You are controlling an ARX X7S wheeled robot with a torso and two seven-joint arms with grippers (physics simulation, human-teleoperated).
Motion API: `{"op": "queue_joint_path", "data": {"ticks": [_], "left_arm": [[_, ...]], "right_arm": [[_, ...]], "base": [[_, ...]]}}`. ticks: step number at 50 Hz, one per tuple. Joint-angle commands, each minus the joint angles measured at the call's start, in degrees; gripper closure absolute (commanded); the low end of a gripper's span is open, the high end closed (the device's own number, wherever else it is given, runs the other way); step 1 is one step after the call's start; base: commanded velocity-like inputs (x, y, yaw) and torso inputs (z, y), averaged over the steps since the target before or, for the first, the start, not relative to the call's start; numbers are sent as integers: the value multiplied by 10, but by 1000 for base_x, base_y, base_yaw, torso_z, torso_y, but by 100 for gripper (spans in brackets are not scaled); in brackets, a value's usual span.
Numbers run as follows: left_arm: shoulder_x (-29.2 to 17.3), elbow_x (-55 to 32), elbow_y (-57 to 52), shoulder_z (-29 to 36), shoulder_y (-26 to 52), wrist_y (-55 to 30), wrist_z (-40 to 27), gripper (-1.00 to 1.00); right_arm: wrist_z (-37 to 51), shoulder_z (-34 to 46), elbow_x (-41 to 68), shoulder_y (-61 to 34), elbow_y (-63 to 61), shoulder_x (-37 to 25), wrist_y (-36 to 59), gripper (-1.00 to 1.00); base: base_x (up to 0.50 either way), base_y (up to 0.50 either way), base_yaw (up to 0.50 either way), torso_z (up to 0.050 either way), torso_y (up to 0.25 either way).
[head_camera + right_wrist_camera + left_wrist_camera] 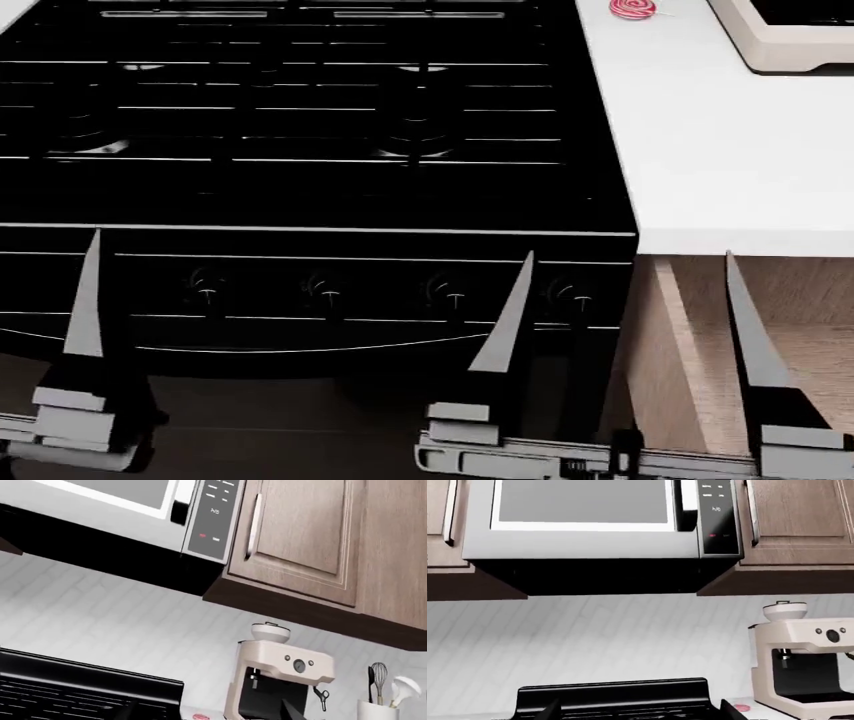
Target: Close the right drawer.
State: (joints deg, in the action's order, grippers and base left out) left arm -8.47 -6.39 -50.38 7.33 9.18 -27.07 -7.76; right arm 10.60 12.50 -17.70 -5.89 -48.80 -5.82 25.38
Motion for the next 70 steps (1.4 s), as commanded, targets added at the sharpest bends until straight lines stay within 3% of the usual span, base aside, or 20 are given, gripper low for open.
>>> {"op": "queue_joint_path", "data": {"ticks": [1,32,50,63,70], "left_arm": [[-11,-20,-87,12,10,-34,-6,-100],[-61,-57,-94,30,16,-20,-64,-100],[-112,-97,-94,53,31,-6,-126,-100],[-183,-140,-95,95,50,21,-212,-100],[-191,-144,-85,104,57,29,-220,-100]], "right_arm": [[-12,25,-34,15,-101,-9,33,-100],[-5,52,-54,19,-94,-18,17,-100],[-14,52,-48,13,-94,-15,24,-100],[-16,55,-50,12,-96,-15,26,-100],[-22,52,-54,23,-108,-13,25,-100]], "base": [[0,0,0,0,0],[0,0,-7,0,0],[0,0,-486,0,0],[0,0,-500,0,0],[0,0,-500,0,0]]}}
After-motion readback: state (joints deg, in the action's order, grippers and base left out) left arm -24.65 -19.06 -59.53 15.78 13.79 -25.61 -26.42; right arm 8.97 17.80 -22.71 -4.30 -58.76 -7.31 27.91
